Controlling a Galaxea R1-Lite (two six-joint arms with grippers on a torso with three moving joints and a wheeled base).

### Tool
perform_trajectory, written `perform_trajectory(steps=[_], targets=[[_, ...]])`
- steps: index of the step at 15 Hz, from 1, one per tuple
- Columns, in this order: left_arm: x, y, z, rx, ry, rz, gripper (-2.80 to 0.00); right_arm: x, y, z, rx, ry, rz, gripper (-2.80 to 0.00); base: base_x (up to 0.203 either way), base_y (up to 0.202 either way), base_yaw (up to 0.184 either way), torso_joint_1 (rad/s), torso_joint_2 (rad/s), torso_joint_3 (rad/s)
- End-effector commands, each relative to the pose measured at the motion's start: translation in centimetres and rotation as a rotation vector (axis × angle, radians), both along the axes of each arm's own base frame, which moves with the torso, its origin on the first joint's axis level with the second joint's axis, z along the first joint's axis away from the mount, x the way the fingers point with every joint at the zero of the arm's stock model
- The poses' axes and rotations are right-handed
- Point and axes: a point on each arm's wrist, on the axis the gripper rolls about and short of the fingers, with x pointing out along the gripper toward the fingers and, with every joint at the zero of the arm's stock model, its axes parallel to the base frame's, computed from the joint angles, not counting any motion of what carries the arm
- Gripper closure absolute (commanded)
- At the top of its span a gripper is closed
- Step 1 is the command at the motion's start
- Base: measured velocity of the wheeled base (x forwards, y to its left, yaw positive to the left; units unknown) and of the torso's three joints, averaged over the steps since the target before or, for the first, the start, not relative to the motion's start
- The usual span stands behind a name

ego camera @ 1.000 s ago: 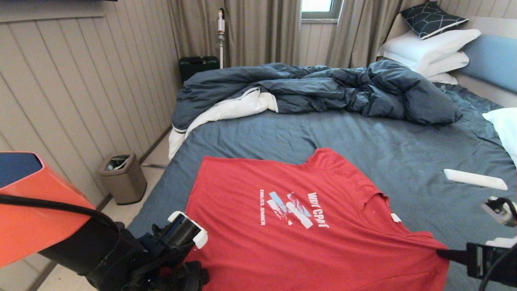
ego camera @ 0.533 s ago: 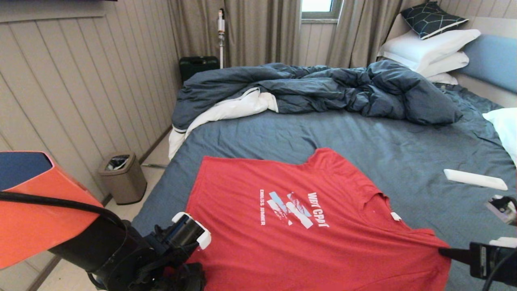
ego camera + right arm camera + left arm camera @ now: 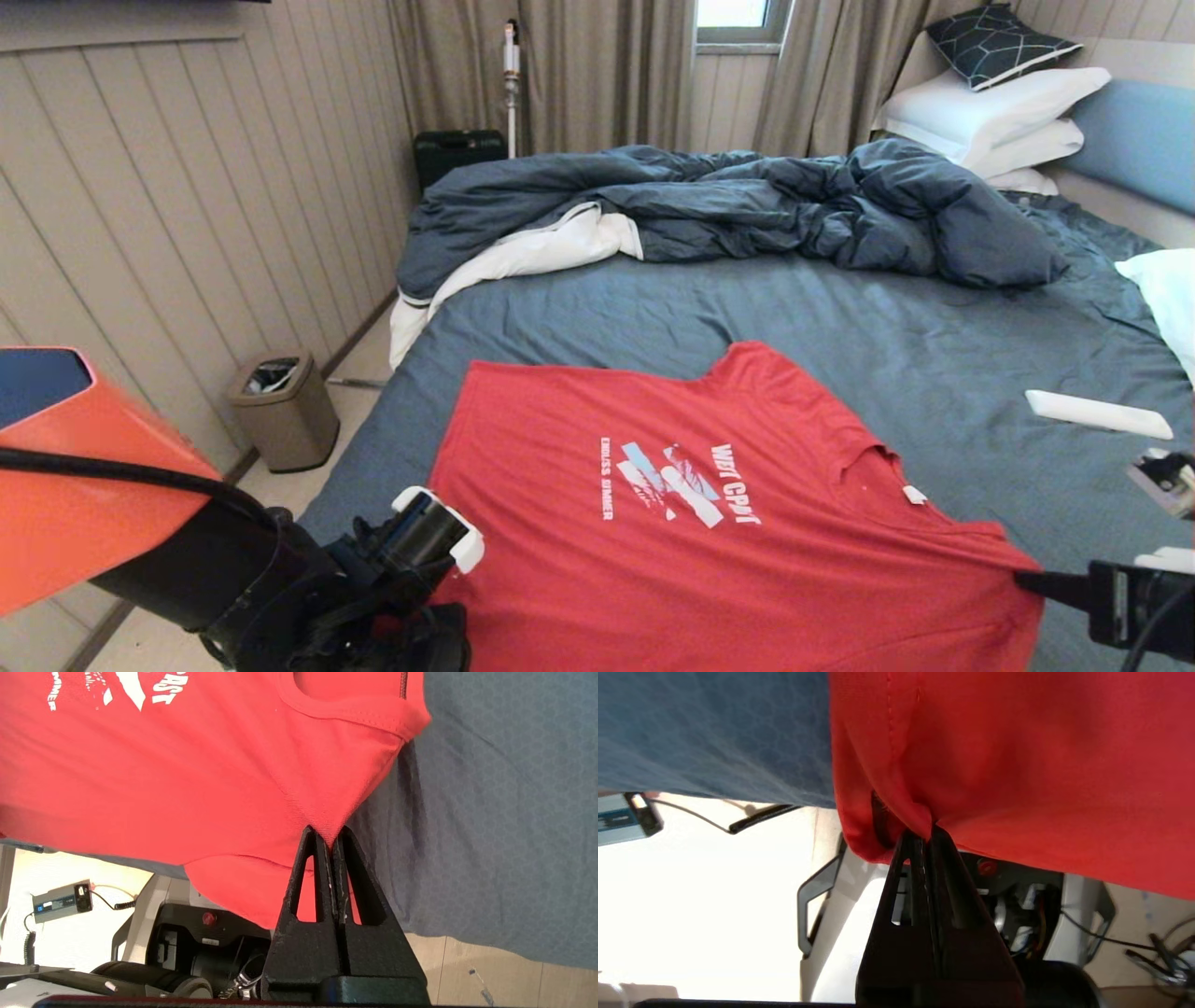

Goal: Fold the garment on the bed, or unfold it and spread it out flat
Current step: Fold the red T-shirt

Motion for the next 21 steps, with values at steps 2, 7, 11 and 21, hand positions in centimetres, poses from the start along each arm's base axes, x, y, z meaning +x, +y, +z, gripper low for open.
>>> perform_trajectory(steps=[2,7,11,21], targets=[[-0.1,0.0,1.7,-0.052,-0.045,0.015,0.00,-0.1,0.1,-0.3,0.006,0.010,0.003,0.00,0.000,0.000,0.000,0.000,0.00,0.000],[-1.7,1.3,3.6,-0.082,-0.076,0.013,0.00,0.0,-0.1,-0.8,0.018,0.035,-0.003,0.00,0.000,0.000,0.000,0.000,0.00,0.000],[-2.4,1.9,5.2,-0.105,-0.103,0.009,0.00,0.1,-0.1,-0.8,0.032,0.040,-0.011,0.00,0.000,0.000,0.000,0.000,0.00,0.000],[-2.6,1.8,7.8,-0.199,-0.101,-0.023,0.00,-0.1,-0.1,-0.7,0.054,0.047,-0.034,0.00,0.000,0.000,0.000,0.000,0.00,0.000]])
